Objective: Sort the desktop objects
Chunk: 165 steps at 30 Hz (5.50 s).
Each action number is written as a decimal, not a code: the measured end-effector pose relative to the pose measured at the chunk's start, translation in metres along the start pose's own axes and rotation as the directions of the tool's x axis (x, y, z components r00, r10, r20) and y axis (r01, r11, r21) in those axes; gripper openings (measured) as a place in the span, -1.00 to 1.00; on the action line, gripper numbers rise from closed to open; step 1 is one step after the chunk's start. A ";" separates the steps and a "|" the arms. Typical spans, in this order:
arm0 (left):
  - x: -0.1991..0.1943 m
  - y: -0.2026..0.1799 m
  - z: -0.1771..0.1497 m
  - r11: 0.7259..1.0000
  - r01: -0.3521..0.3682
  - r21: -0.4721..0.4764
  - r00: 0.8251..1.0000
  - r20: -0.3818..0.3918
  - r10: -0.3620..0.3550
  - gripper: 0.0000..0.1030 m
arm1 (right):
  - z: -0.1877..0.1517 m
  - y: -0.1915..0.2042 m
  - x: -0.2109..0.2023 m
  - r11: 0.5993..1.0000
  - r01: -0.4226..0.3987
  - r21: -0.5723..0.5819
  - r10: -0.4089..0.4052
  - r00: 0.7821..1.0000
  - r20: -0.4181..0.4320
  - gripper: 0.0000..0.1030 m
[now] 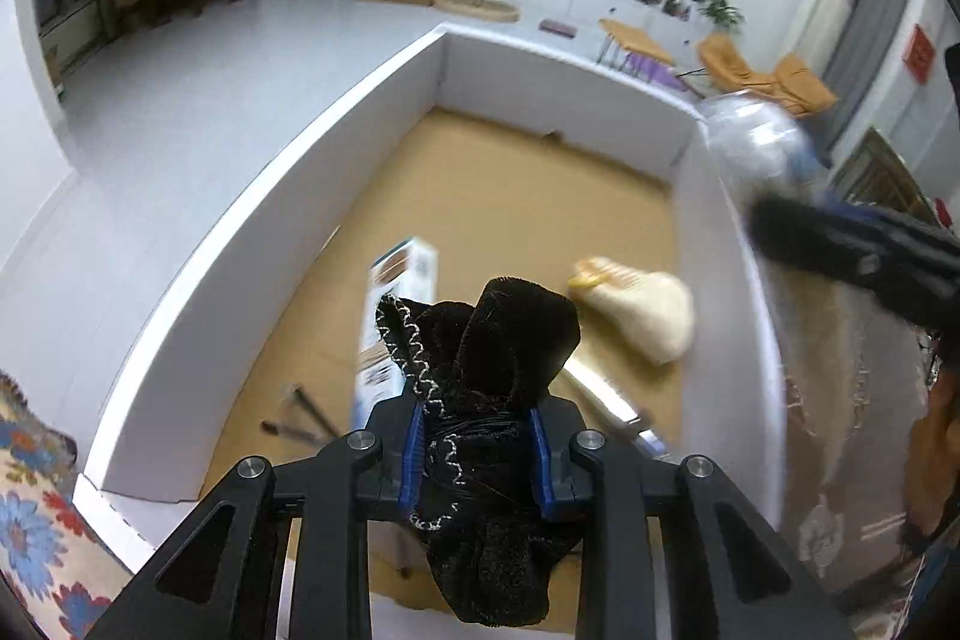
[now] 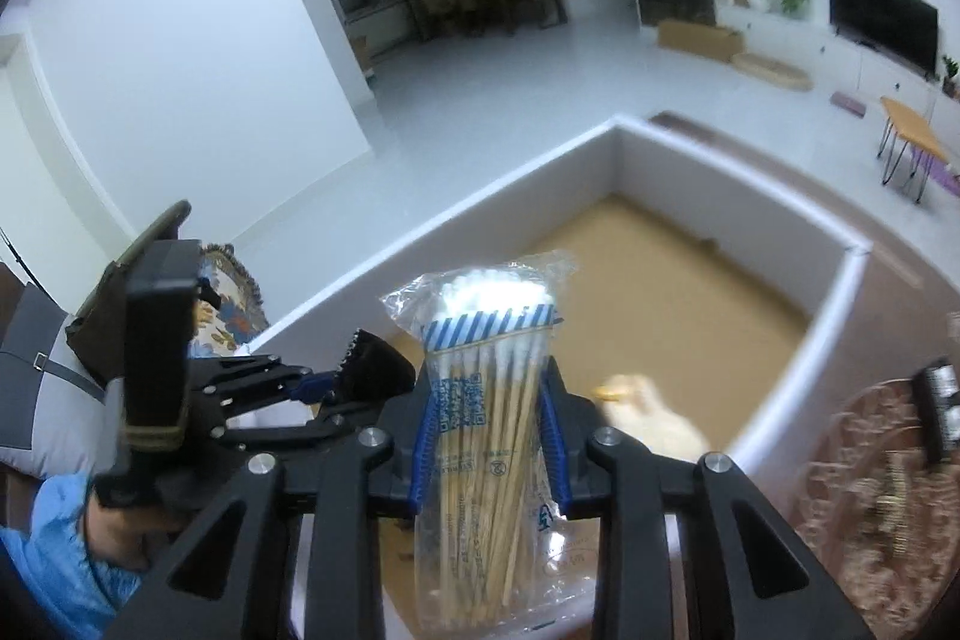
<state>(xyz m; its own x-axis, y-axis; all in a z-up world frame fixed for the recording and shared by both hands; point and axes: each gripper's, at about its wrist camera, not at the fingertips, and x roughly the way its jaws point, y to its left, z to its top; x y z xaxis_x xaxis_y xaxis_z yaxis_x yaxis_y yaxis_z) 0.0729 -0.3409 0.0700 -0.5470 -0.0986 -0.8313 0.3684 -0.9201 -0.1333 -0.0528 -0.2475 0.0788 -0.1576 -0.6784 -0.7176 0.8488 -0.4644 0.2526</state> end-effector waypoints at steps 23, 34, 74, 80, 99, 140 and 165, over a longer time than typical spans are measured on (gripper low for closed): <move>-0.029 -0.082 -0.021 0.989 -0.091 0.117 0.976 0.209 0.065 0.72 | -0.127 -0.108 -0.079 0.941 0.335 0.058 -0.340 0.931 0.134 0.96; -0.046 -0.226 -0.039 0.955 -0.019 0.295 0.961 0.269 -0.064 0.87 | -0.264 -0.225 -0.144 0.823 0.555 0.122 -0.551 0.832 -0.070 0.96; 0.129 -0.364 -0.023 0.970 0.066 0.235 0.995 -0.083 -0.048 1.00 | -0.320 -0.276 -0.167 0.748 0.575 0.332 -0.566 0.814 -0.133 1.00; 0.143 -0.406 0.025 0.972 -0.019 0.234 0.999 -0.023 0.025 1.00 | -0.320 -0.276 -0.167 0.751 0.573 0.329 -0.564 0.815 -0.133 1.00; 0.192 -0.383 0.021 0.964 -0.109 0.243 0.985 -0.103 0.137 1.00 | -0.320 -0.275 -0.168 0.752 0.572 0.328 -0.563 0.816 -0.133 1.00; 0.163 -0.329 0.018 0.969 0.031 0.244 0.999 -0.018 -0.027 -0.13 | -0.320 -0.275 -0.168 0.753 0.571 0.327 -0.562 0.816 -0.133 1.00; 0.140 -0.298 -0.039 0.941 0.065 0.333 0.998 -0.003 -0.068 1.00 | -0.320 -0.275 -0.167 0.753 0.571 0.327 -0.561 0.817 -0.133 1.00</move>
<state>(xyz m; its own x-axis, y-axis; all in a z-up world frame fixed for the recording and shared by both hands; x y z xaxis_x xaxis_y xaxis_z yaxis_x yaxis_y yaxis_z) -0.0840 -0.0660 -0.0273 -0.5686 -0.0344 -0.8219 0.0607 -0.9982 -0.0002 -0.0986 0.1764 -0.0785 -0.5381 -0.2175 -0.8144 0.3840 -0.9233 -0.0071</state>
